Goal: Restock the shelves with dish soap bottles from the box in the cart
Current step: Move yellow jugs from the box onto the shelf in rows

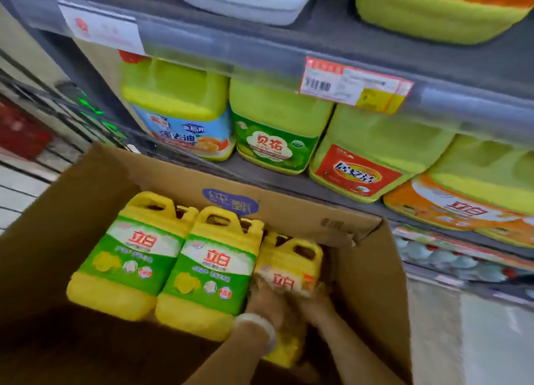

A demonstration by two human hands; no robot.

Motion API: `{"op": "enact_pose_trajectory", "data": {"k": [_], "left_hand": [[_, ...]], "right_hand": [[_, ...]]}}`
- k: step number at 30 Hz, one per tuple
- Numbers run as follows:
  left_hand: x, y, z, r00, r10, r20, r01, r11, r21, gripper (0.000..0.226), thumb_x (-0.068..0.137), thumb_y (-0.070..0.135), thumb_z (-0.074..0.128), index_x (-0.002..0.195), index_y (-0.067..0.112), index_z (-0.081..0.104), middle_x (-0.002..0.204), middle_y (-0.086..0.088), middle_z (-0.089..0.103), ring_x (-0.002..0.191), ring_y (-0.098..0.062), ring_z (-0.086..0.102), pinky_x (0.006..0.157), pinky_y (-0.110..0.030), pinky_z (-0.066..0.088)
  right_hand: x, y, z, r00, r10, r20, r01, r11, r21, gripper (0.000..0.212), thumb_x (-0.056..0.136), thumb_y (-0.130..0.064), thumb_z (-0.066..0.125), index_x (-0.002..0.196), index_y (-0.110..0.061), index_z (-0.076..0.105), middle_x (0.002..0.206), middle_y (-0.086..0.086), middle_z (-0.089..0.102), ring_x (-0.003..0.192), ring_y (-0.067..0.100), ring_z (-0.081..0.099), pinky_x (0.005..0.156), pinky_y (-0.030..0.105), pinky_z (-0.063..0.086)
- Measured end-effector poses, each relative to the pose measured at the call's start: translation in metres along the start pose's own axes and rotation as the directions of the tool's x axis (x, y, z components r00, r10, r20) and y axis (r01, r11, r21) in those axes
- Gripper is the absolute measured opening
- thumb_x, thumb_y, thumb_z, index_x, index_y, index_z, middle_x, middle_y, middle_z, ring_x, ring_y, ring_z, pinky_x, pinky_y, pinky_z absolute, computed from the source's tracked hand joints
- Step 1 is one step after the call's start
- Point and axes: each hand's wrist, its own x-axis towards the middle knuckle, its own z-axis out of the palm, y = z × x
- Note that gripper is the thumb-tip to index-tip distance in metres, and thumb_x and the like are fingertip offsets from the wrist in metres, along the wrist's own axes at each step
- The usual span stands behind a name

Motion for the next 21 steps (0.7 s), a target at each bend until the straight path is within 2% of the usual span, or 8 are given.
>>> {"op": "enact_pose_trajectory", "data": {"k": [2,4,10,13,15,17,19,21], "left_hand": [[0.008,-0.001,0.009,0.997,-0.053,-0.056,0.056,0.997,0.054,0.070,0.096,0.028,0.047,0.146,-0.002,0.010,0.152,-0.020,0.019,0.141,-0.030,0.024,0.114,-0.034,0.022],[0.009,0.000,0.017,0.990,-0.087,-0.106,0.098,0.990,0.098,0.084,0.093,0.038,0.049,0.147,-0.004,-0.001,0.155,-0.018,0.012,0.143,-0.030,0.018,0.117,-0.034,0.016],[0.013,-0.001,0.013,0.989,-0.149,0.023,0.144,0.981,0.131,0.100,0.079,0.035,0.070,0.147,0.003,0.004,0.150,-0.017,0.017,0.141,-0.033,0.019,0.116,-0.037,0.019],[0.021,-0.003,0.012,0.979,-0.166,0.120,0.155,0.983,0.093,0.103,0.068,0.038,0.080,0.142,0.007,0.016,0.144,-0.015,0.031,0.135,-0.030,0.034,0.112,-0.036,0.033],[0.028,-0.008,0.016,0.961,-0.186,0.203,0.210,0.972,-0.107,0.103,0.070,0.026,0.082,0.142,0.007,0.011,0.136,-0.016,0.044,0.125,-0.031,0.047,0.101,-0.038,0.045],[0.031,-0.012,0.016,0.936,-0.189,0.298,0.283,0.907,-0.312,0.102,0.072,0.008,0.079,0.141,0.007,0.004,0.127,-0.018,0.048,0.111,-0.033,0.057,0.082,-0.038,0.055],[0.031,-0.016,0.016,0.939,-0.165,0.301,0.267,0.902,-0.338,0.093,0.071,0.004,0.079,0.136,0.005,0.012,0.109,-0.013,0.053,0.091,-0.027,0.062,0.062,-0.031,0.058],[0.026,-0.019,0.017,0.951,-0.150,0.272,0.229,0.930,-0.289,0.071,0.071,0.013,0.080,0.128,0.001,0.038,0.106,-0.010,0.062,0.090,-0.022,0.064,0.071,-0.030,0.058]], "right_hand": [[0.005,0.001,0.003,1.000,0.030,-0.004,-0.030,0.997,0.071,0.057,0.071,-0.018,0.082,0.120,-0.004,0.056,0.121,-0.001,0.056,0.110,0.013,0.055,0.089,0.031,0.048],[0.011,0.006,0.002,0.995,0.092,0.027,-0.095,0.989,0.115,0.064,0.070,-0.021,0.083,0.125,-0.007,0.055,0.126,0.007,0.060,0.113,0.021,0.059,0.093,0.036,0.050],[0.004,0.012,-0.013,0.975,0.222,0.030,-0.223,0.954,0.198,0.092,0.063,-0.024,0.086,0.137,-0.009,0.034,0.134,0.012,0.050,0.120,0.028,0.053,0.094,0.037,0.049],[0.005,0.013,-0.011,0.963,0.257,0.082,-0.265,0.958,0.114,0.074,0.060,-0.034,0.088,0.120,-0.014,0.050,0.123,0.011,0.060,0.097,0.024,0.061,0.066,0.029,0.052],[0.004,0.011,-0.008,0.957,0.283,0.069,-0.287,0.956,0.066,0.077,0.055,-0.043,0.087,0.115,-0.013,0.050,0.116,0.009,0.063,0.088,0.023,0.064,0.059,0.027,0.050],[0.013,0.019,-0.002,0.964,0.266,0.016,-0.267,0.963,0.043,0.105,0.042,-0.051,0.089,0.128,-0.011,0.045,0.118,0.008,0.062,0.097,0.022,0.064,0.069,0.029,0.054],[0.014,0.020,-0.002,0.967,0.256,0.009,-0.256,0.966,0.045,0.120,0.032,-0.056,0.089,0.133,-0.013,0.042,0.125,0.006,0.059,0.111,0.024,0.060,0.079,0.031,0.052],[0.004,0.011,-0.005,0.968,0.250,0.030,-0.250,0.968,-0.009,0.105,0.045,-0.053,0.088,0.133,-0.014,0.045,0.130,0.004,0.056,0.118,0.024,0.056,0.090,0.030,0.049]]}}
